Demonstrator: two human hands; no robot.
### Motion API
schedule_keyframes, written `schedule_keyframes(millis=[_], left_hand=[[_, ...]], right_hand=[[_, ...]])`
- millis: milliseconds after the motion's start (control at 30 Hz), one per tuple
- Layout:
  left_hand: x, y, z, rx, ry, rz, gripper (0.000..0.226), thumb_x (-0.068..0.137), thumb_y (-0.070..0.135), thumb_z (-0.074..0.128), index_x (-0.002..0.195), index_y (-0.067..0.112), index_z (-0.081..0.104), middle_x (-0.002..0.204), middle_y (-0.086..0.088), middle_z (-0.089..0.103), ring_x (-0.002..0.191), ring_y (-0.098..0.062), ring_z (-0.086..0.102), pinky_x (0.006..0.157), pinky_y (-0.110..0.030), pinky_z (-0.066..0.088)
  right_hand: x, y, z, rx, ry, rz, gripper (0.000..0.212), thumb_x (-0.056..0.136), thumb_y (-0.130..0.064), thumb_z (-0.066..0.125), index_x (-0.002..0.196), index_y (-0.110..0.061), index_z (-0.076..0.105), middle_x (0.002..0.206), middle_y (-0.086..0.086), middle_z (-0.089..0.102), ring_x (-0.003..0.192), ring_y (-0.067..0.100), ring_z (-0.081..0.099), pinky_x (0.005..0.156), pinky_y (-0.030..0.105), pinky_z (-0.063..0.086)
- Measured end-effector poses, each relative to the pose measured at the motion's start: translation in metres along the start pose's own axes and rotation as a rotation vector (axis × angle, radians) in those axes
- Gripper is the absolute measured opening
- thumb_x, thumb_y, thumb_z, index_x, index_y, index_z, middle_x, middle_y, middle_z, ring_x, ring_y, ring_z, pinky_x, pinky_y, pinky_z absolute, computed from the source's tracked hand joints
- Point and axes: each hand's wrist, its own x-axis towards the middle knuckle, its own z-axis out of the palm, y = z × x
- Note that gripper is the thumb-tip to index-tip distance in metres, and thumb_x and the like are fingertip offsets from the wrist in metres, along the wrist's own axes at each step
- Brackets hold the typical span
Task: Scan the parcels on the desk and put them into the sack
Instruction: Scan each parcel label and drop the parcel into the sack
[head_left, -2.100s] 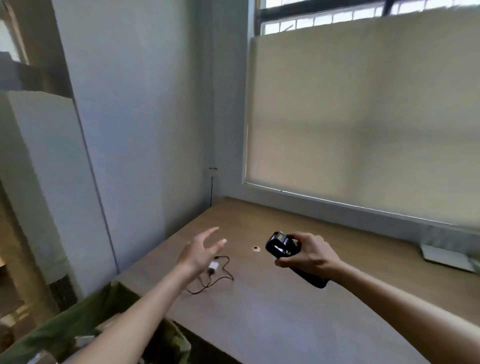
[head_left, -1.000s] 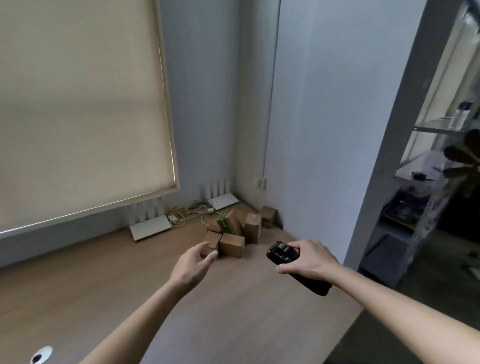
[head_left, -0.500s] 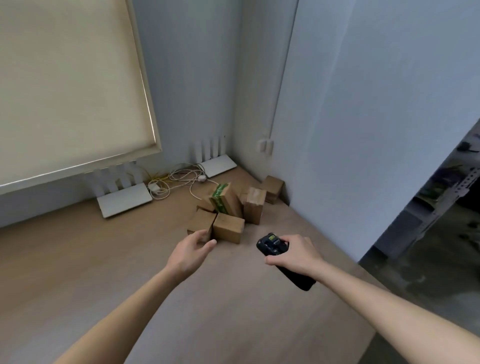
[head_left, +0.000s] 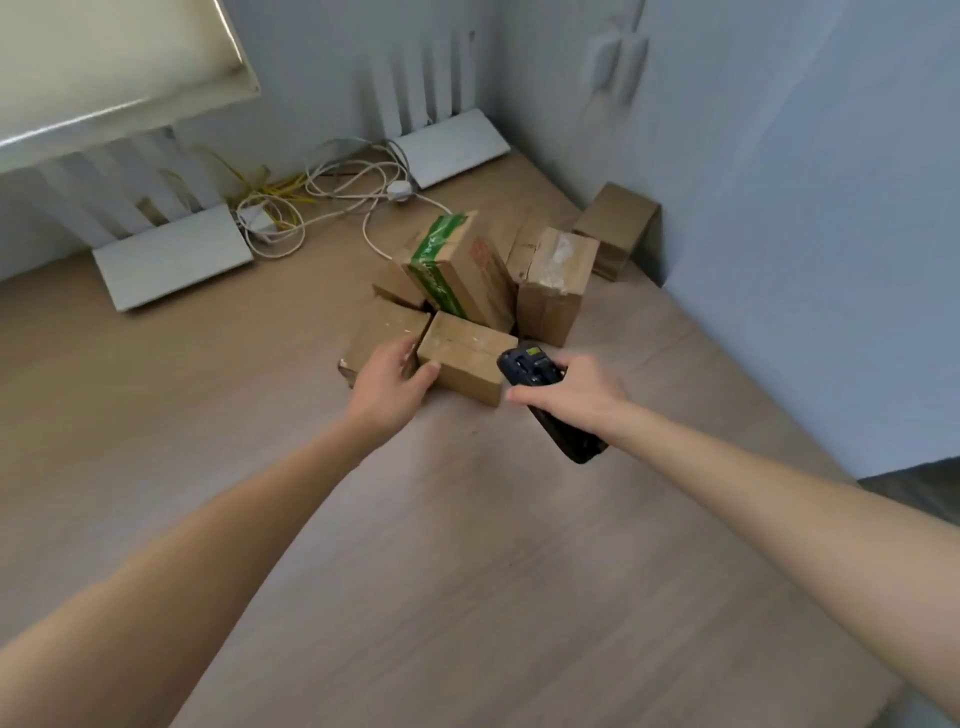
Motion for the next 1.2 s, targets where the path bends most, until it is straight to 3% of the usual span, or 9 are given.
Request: schedule_keyframes(millis=[167,333,367,467,600,733,900,1067,1200], left_hand=[[0.056,0.002,0.027,0.024,0.027,-0.070,0.049,0.098,0.029,0.060,0.144,0.015,0.051,0.137,-0.009,0.059,0.125,-0.027,0.056,0.103,-0.035,0.043],[0.080,0.003,0.043,0.154,0.006,-0.148,0.053,0.097,0.028,0.055,0.147,0.014,0.047,0.137,-0.011,0.060,0.126,-0.033,0.054,0.099,-0.037,0.045],[0.081,0.003,0.046,0.146,-0.003,-0.174,0.051,0.098,0.027,0.053,0.146,0.013,0.048,0.135,-0.013,0.061,0.124,-0.034,0.055,0.097,-0.037,0.046],[0.073,-0.001,0.052,-0.023,-0.018,-0.279,0.050,0.100,0.024,0.053,0.148,0.011,0.047,0.134,-0.013,0.061,0.120,-0.033,0.058,0.096,-0.040,0.049],[0.051,0.000,0.057,-0.273,0.061,-0.326,0.039,0.095,0.024,0.066,0.131,0.018,0.052,0.123,-0.004,0.060,0.115,-0.026,0.059,0.100,-0.045,0.052],[0.014,0.004,0.058,-0.415,0.148,-0.306,0.023,0.092,0.026,0.070,0.109,0.023,0.054,0.114,-0.002,0.062,0.106,-0.022,0.061,0.093,-0.044,0.056],[-0.056,0.016,0.041,-0.544,0.184,-0.190,0.033,0.099,0.029,0.062,0.130,0.018,0.061,0.112,0.003,0.067,0.104,-0.013,0.063,0.096,-0.037,0.054],[-0.159,0.023,0.013,-0.630,0.189,-0.066,0.037,0.098,0.026,0.063,0.134,0.016,0.063,0.111,0.005,0.071,0.108,-0.013,0.066,0.098,-0.036,0.054],[-0.255,0.036,-0.027,-0.720,0.205,0.046,0.033,0.094,0.028,0.070,0.127,0.026,0.066,0.116,0.006,0.071,0.110,-0.008,0.065,0.087,-0.023,0.051]], right_hand=[[0.059,-0.005,0.007,0.094,-0.049,-0.037,0.064,0.061,-0.068,0.083,0.113,-0.032,0.072,0.105,-0.005,0.074,0.097,0.021,0.069,0.088,0.038,0.059],[0.089,0.000,0.021,0.276,-0.100,0.009,0.094,0.049,-0.071,0.085,0.128,-0.023,0.065,0.115,-0.004,0.071,0.104,0.021,0.068,0.094,0.042,0.059],[0.091,0.003,0.021,0.323,-0.096,0.018,0.091,0.053,-0.069,0.087,0.129,-0.023,0.065,0.115,-0.004,0.071,0.103,0.020,0.068,0.093,0.041,0.059],[0.088,0.014,0.015,0.400,-0.128,0.015,0.061,0.067,-0.057,0.090,0.116,-0.027,0.070,0.106,-0.005,0.073,0.100,0.019,0.070,0.091,0.039,0.060],[0.067,0.025,0.003,0.421,-0.170,-0.026,0.063,0.067,-0.050,0.092,0.123,-0.030,0.071,0.108,-0.007,0.075,0.100,0.015,0.070,0.090,0.033,0.058],[0.029,0.031,-0.003,0.486,-0.162,-0.088,0.049,0.073,-0.041,0.091,0.118,-0.030,0.075,0.103,-0.008,0.077,0.096,0.013,0.072,0.082,0.027,0.058],[-0.045,0.030,-0.012,0.551,-0.101,-0.148,0.043,0.077,-0.035,0.090,0.115,-0.030,0.070,0.104,-0.009,0.074,0.096,0.011,0.071,0.079,0.024,0.056],[-0.154,0.028,-0.019,0.542,-0.072,-0.234,0.043,0.076,-0.032,0.091,0.115,-0.026,0.074,0.104,-0.005,0.076,0.098,0.015,0.071,0.080,0.026,0.055],[-0.254,0.022,-0.023,0.548,-0.060,-0.297,0.038,0.077,-0.029,0.091,0.111,-0.022,0.076,0.100,-0.002,0.077,0.093,0.015,0.072,0.072,0.021,0.053]])
